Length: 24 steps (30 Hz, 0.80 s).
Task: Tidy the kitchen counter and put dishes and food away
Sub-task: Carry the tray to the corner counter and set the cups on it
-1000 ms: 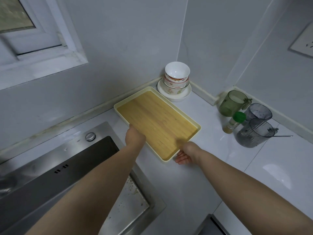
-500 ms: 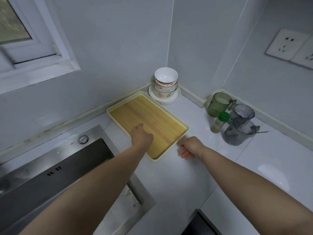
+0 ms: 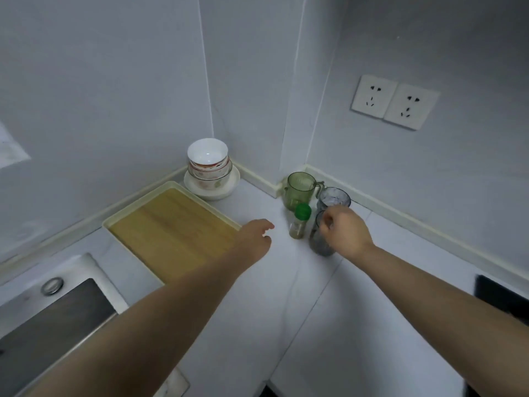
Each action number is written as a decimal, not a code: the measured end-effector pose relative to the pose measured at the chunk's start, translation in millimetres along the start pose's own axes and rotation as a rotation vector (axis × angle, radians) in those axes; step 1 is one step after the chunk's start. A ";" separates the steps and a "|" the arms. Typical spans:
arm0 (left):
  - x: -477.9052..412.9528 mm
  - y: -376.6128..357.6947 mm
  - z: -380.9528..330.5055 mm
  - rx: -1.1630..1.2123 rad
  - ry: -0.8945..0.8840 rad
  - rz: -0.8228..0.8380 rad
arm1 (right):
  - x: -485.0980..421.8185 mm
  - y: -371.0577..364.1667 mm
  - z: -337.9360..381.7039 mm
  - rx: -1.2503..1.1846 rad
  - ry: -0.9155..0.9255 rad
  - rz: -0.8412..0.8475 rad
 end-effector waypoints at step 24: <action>-93.2 -127.7 -125.5 -0.626 -0.394 0.410 | -47.6 -46.6 -153.9 -0.752 -0.565 0.432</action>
Point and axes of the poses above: each hand's wrist, its own x-axis away from the middle knuckle, its own y-axis out of the back of the hand, z = x × y, the point moved 9 cm from there along -x, towards the middle knuckle, and after that the axes turned 10 degrees about -y, right-handed, at the moved point
